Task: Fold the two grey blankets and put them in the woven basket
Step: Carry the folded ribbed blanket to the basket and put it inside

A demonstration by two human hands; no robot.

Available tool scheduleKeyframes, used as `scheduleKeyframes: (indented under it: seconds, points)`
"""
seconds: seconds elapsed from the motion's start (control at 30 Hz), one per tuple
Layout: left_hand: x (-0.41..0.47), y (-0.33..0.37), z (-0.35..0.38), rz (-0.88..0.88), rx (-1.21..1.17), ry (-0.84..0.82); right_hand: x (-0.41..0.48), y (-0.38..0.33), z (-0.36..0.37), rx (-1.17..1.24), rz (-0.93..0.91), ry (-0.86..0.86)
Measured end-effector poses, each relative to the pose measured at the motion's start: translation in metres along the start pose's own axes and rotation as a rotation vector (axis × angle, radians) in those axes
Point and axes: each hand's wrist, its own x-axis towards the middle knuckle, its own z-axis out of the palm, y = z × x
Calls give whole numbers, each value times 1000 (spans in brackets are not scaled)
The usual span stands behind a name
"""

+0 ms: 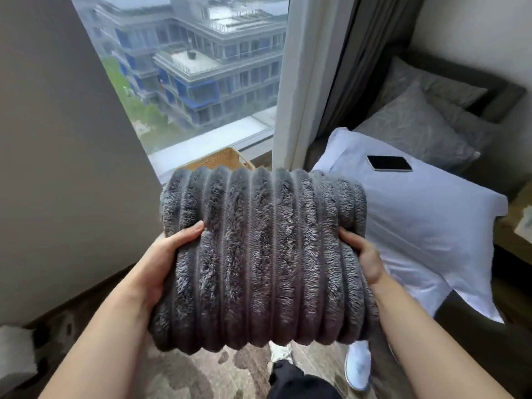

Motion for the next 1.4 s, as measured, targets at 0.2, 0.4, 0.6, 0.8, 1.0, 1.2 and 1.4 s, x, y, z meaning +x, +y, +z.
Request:
scheduleKeyframes:
  seconds: [0.2, 0.4, 0.6, 0.8, 1.0, 1.2, 1.4]
  points:
    - [106, 71, -22, 23, -65, 193, 177, -52, 45, -51, 160, -76]
    - [185, 116, -63, -30, -190, 316, 314, -77, 102, -115, 315, -206]
    - [316, 152, -119, -76, -244, 318, 450, -80, 130, -173, 273, -94]
    - [455, 185, -149, -238, -251, 172, 555, -104, 131, -209, 220, 87]
    - [544, 216, -157, -304, -291, 105, 631, -128, 132, -160, 252, 187]
    - [618, 222, -175, -294, -408, 215, 746, -134, 139, -230, 373, 134]
    - [683, 176, -188, -268, -491, 450, 862, -117, 109, -411, 678, 55]
